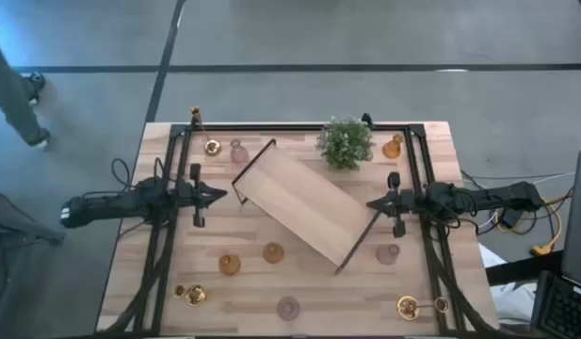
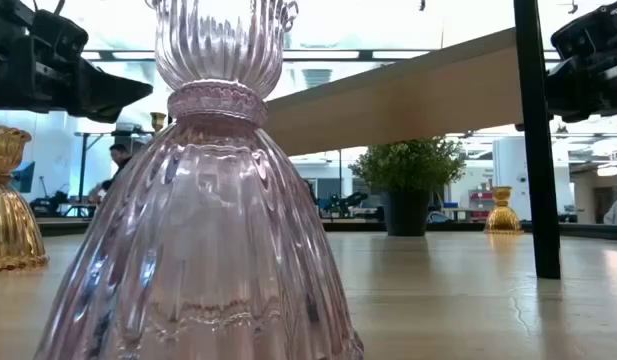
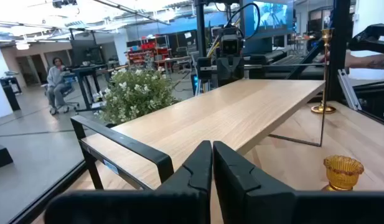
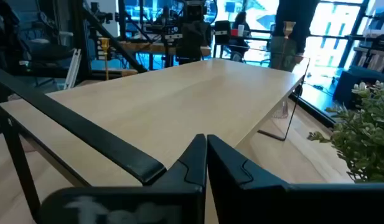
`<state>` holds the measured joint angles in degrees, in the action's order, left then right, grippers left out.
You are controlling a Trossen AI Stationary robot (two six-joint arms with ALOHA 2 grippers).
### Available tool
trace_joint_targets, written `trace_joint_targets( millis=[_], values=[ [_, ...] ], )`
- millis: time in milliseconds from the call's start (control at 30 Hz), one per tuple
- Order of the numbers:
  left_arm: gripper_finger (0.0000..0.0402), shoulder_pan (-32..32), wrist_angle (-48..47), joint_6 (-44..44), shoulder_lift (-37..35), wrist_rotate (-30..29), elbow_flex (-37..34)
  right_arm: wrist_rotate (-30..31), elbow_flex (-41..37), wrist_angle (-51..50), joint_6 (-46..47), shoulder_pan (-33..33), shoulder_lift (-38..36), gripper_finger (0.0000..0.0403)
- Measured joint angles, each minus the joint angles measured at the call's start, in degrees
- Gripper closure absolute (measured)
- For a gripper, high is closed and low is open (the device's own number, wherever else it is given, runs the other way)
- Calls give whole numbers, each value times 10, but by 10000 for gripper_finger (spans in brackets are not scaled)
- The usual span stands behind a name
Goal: Pick & Place candle stick holders
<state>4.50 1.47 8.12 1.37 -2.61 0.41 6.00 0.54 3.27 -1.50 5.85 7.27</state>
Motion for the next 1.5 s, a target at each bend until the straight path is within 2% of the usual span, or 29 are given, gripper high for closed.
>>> trace_joint_targets(
  millis=[733,967,1067,1133,1367,1433,1500],
  values=[
    [383,0,0,0,0,0,0,0,0,0,0,0,0,394],
    [383,0,0,0,0,0,0,1,0,23,-75,0,0,394],
    [383,0,0,0,0,0,0,1,0,94,-90,0,1,394],
    [383,0,0,0,0,0,0,1,0,188,-100,0,1,394],
    [383,0,0,0,0,0,0,-2,1,665,-148,0,0,394],
    [383,0,0,0,0,0,0,6,12,718,-149,0,-2,394],
    [383,0,0,0,0,0,0,12,33,695,-182,0,-6,394]
  ],
)
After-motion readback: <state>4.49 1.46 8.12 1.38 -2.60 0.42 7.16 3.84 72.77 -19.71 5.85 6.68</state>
